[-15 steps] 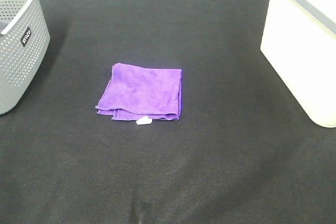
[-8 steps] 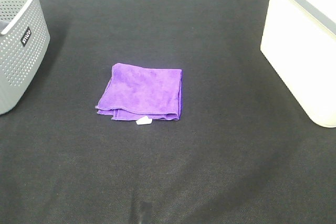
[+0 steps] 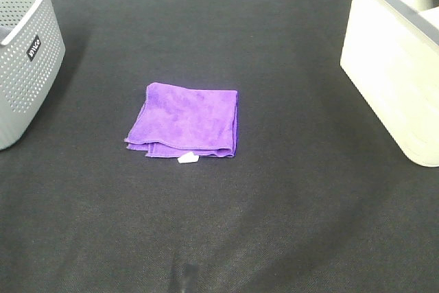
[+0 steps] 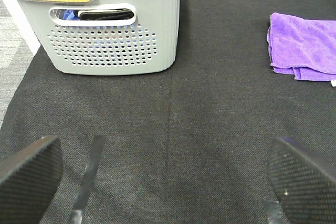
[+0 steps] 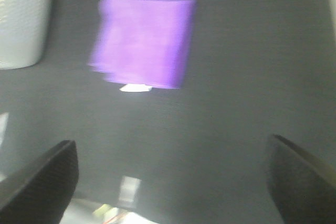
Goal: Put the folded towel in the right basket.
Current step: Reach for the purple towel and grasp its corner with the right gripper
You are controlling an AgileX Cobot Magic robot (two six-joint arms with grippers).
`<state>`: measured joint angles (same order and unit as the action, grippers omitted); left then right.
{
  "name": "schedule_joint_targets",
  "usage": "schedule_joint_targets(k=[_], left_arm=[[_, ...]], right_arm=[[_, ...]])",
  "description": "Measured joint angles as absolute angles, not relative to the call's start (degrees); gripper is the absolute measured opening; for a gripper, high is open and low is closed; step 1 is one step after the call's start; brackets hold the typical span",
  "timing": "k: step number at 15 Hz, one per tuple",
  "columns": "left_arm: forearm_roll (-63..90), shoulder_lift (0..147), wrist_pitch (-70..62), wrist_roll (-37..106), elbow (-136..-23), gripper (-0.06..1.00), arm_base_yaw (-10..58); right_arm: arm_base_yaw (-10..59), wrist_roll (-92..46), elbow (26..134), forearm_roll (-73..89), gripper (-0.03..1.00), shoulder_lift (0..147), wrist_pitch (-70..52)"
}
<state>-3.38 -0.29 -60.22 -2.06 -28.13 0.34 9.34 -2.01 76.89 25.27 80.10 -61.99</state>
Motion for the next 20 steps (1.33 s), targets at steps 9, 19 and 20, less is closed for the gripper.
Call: schedule_joint_targets(k=[9, 19, 20], left_arm=[[-3.4, -0.3, -60.2, -2.1, -28.1, 0.99, 0.3], [-3.4, -0.3, -60.2, -2.1, -28.1, 0.99, 0.3], [-3.4, -0.3, -60.2, -2.1, -28.1, 0.99, 0.3]], right_arm=[[17.9, -7.0, 77.8, 40.4, 0.90, 112.1, -43.9], [17.9, -12.1, 96.2, 40.5, 0.89, 135.2, -47.4], [17.8, -12.1, 96.2, 40.9, 0.89, 135.3, -47.5]])
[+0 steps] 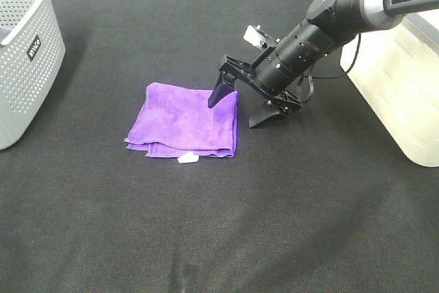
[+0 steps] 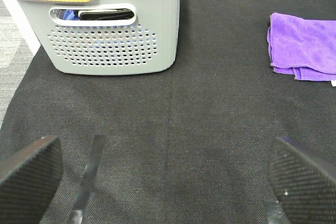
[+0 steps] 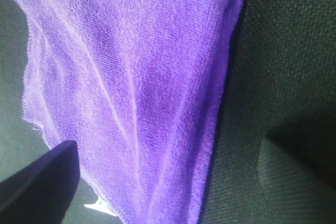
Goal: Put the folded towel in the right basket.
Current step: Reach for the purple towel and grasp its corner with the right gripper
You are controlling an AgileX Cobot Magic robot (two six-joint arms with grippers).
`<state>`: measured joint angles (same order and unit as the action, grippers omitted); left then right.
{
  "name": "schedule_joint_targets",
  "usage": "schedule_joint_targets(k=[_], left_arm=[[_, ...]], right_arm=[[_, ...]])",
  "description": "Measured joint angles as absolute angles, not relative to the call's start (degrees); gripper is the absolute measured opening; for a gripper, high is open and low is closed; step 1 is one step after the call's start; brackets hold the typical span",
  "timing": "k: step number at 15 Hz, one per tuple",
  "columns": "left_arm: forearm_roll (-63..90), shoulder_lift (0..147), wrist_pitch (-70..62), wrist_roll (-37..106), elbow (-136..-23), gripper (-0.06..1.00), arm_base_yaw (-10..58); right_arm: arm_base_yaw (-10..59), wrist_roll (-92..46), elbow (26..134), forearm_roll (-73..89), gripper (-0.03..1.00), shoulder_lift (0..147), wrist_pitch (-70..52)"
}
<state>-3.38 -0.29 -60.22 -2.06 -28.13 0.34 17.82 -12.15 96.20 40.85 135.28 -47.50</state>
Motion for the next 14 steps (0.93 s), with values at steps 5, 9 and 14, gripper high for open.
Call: schedule_joint_targets(k=[5, 9, 14], left_arm=[[-3.4, -0.3, -60.2, -2.1, -28.1, 0.99, 0.3], [-3.4, -0.3, -60.2, -2.1, -28.1, 0.99, 0.3], [-3.4, -0.3, -60.2, -2.1, -28.1, 0.99, 0.3]], right_arm=[[17.7, -12.1, 97.5, 46.8, 0.82, 138.9, -48.4], [20.3, -12.1, 97.6, 51.2, 0.59, 140.9, -45.5], [24.8, -12.1, 98.0, 49.2, 0.07, 141.5, -41.9]])
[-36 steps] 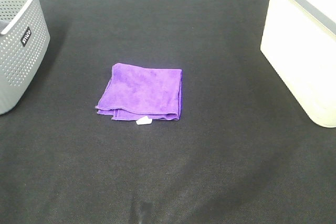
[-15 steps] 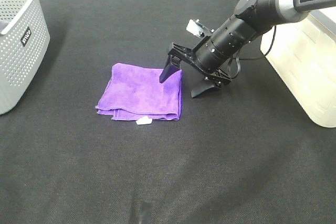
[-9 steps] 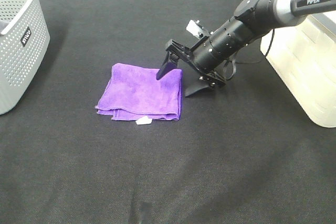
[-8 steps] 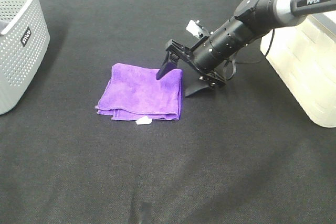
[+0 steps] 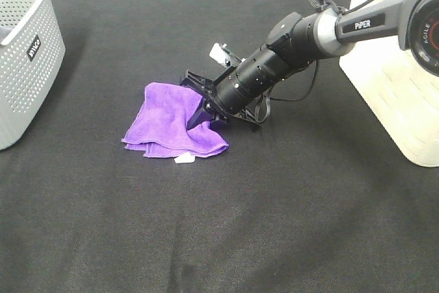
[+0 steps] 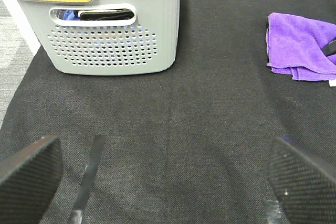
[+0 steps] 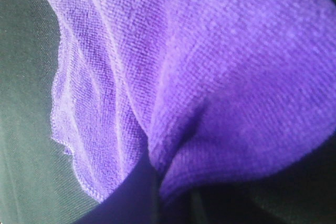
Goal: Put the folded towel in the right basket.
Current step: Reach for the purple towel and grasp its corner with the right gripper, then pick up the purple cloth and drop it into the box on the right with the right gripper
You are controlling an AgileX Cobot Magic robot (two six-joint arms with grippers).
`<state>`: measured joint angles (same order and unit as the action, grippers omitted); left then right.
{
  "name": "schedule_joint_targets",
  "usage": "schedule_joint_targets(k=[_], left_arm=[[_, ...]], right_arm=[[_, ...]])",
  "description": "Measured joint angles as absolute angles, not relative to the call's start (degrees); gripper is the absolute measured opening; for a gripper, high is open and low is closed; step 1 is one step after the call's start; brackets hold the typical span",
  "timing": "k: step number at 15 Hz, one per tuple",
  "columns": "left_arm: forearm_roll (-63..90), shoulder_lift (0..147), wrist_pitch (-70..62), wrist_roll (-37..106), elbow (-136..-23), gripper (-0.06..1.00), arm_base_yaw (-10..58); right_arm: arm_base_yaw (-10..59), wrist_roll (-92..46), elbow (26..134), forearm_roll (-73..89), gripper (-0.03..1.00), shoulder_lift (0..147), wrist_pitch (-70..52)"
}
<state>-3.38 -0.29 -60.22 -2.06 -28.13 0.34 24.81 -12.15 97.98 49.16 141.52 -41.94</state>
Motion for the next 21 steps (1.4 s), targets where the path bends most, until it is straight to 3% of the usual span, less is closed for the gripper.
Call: schedule_joint_targets(k=[4, 7, 8, 12, 17, 21], left_arm=[[-3.4, -0.3, -60.2, -2.1, -28.1, 0.99, 0.3], [-3.4, -0.3, -60.2, -2.1, -28.1, 0.99, 0.3], [-3.4, -0.3, -60.2, -2.1, -28.1, 0.99, 0.3], [-3.4, -0.3, -60.2, -2.1, -28.1, 0.99, 0.3], [-3.4, -0.3, -60.2, -2.1, -28.1, 0.99, 0.3], [-3.4, -0.3, -60.2, -2.1, -28.1, 0.99, 0.3]], right_arm=[[23.6, -12.1, 104.0, 40.5, 0.07, 138.8, -51.6], [20.0, -11.6, 117.1, 34.4, 0.07, 131.6, -63.5], [20.0, -11.6, 117.1, 34.4, 0.07, 131.6, -63.5], [12.6, -7.0, 134.6, 21.5, 0.07, 123.4, -68.9], [-2.8, -6.2, 136.8, 6.4, 0.07, 115.5, -69.4], [-8.8, -6.7, 136.8, 2.2, 0.07, 116.4, -70.0]])
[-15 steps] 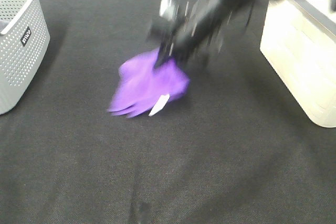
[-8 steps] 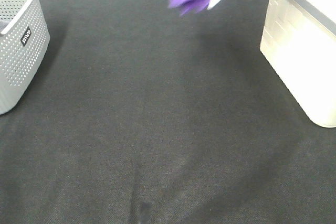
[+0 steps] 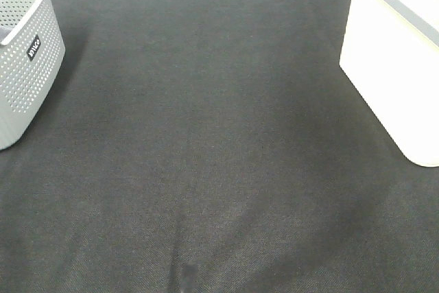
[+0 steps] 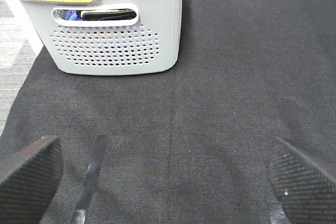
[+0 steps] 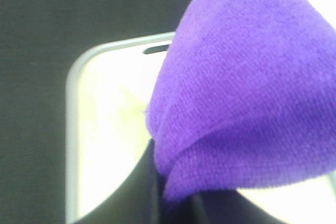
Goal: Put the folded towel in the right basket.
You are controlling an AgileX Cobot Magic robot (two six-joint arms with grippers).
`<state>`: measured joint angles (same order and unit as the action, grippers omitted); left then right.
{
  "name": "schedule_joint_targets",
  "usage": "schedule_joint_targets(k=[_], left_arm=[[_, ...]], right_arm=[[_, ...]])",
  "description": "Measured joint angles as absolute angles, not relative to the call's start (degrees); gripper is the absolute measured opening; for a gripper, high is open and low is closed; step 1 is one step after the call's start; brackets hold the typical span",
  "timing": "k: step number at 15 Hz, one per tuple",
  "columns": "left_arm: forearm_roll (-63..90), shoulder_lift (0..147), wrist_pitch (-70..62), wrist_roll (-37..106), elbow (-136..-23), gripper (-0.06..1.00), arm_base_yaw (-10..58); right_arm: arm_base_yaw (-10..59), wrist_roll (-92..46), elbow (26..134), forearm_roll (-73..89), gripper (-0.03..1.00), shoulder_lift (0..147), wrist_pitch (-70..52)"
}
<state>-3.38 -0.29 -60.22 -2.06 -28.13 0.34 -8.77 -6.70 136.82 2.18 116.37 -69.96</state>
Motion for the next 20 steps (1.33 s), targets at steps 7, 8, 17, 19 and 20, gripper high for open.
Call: schedule_joint_targets(k=[7, 8, 17, 19, 20], left_arm=[[-3.4, -0.3, -60.2, -2.1, -28.1, 0.99, 0.3], [-3.4, -0.3, -60.2, -2.1, -28.1, 0.99, 0.3], [-3.4, -0.3, -60.2, -2.1, -28.1, 0.99, 0.3], [-3.4, -0.3, -60.2, -2.1, -28.1, 0.99, 0.3], [-3.4, -0.3, -60.2, -2.1, -28.1, 0.99, 0.3]], right_arm=[[-8.8, -4.9, 136.8, 2.3, 0.95, 118.0, -70.0], [-8.8, -4.7, 136.8, 2.5, 0.96, 118.0, -70.0], [-0.7, -2.6, 132.6, 0.9, 0.97, 113.8, -70.0], [-0.7, -2.6, 122.0, 0.8, 0.97, 104.5, -69.7], [-0.7, -2.6, 114.9, 0.8, 0.97, 98.7, -69.7]])
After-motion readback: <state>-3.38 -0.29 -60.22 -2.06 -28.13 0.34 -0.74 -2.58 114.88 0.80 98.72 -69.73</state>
